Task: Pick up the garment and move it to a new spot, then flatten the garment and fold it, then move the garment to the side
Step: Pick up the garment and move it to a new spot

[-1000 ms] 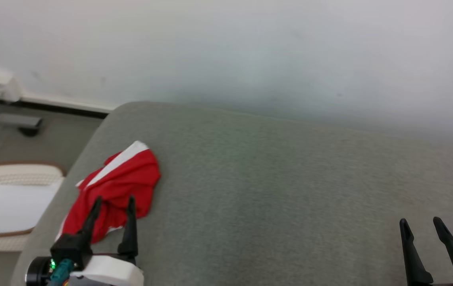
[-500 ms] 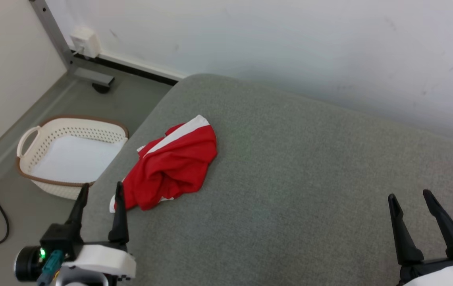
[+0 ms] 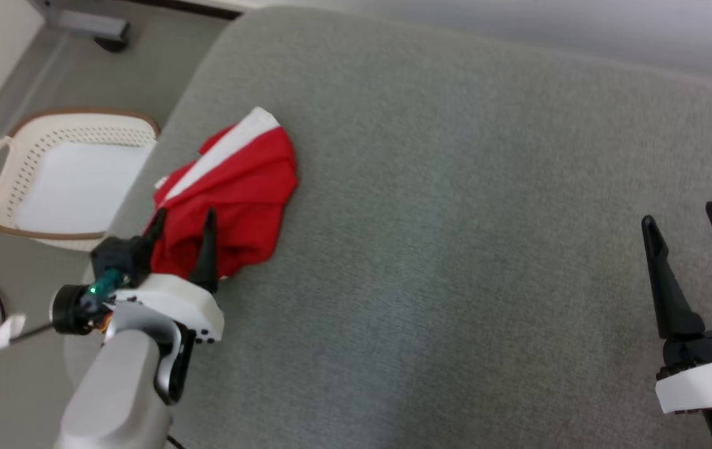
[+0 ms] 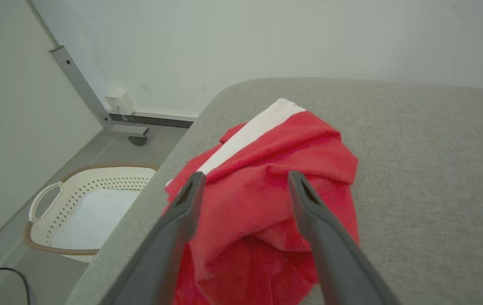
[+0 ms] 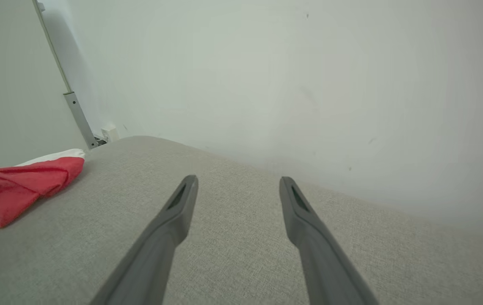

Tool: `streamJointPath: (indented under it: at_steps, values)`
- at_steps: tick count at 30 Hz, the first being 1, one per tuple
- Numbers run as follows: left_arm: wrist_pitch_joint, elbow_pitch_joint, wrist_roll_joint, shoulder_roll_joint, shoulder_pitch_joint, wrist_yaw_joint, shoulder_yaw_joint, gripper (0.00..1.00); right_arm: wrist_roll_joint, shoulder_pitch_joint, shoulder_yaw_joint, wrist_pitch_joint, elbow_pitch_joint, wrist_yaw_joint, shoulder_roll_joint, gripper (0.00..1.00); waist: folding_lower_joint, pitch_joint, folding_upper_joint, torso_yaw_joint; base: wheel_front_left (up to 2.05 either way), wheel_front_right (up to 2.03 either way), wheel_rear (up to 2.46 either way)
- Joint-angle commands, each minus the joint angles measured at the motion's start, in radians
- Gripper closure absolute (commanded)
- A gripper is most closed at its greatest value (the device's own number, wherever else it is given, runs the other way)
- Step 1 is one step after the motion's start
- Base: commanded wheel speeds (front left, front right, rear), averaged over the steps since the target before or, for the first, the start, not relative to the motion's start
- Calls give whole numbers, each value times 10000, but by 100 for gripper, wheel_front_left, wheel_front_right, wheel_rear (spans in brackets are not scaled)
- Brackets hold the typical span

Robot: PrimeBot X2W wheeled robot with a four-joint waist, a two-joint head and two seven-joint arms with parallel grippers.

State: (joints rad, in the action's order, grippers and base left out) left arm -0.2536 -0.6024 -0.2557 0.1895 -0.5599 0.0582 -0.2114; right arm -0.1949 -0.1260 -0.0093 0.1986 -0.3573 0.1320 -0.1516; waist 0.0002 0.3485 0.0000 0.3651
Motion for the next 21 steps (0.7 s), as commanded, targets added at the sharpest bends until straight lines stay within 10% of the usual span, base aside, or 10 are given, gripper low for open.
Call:
streamJointPath:
  at_steps: [1,10,11,12,21]
  values:
    - [169,-440,-79,0,-286,-77,-18,0,-121,-161,-54,9,-60,-28,-64,0,-2,716,0,-425,0,0,0]
    - [1603,-4103,-635,-236,-1946,-650,20,0,-153,-243,-239,-77,34,-28,-171,0,-2,1084,0,-714,0,0,0]
    - [1515,-4282,-688,-222,-2053,-725,39,13,-147,-247,-252,-100,55,-28,-167,0,-2,1059,0,-744,0,0,0]
    - [1266,-4374,-699,-174,-2158,-748,72,100,-135,-258,-268,-156,74,-28,-172,0,-2,1014,0,-773,0,0,0]
    - [-106,-3762,-905,392,-1852,-287,698,100,-160,-7,-168,-610,498,-28,-15,0,-2,-170,0,-1135,0,0,0]
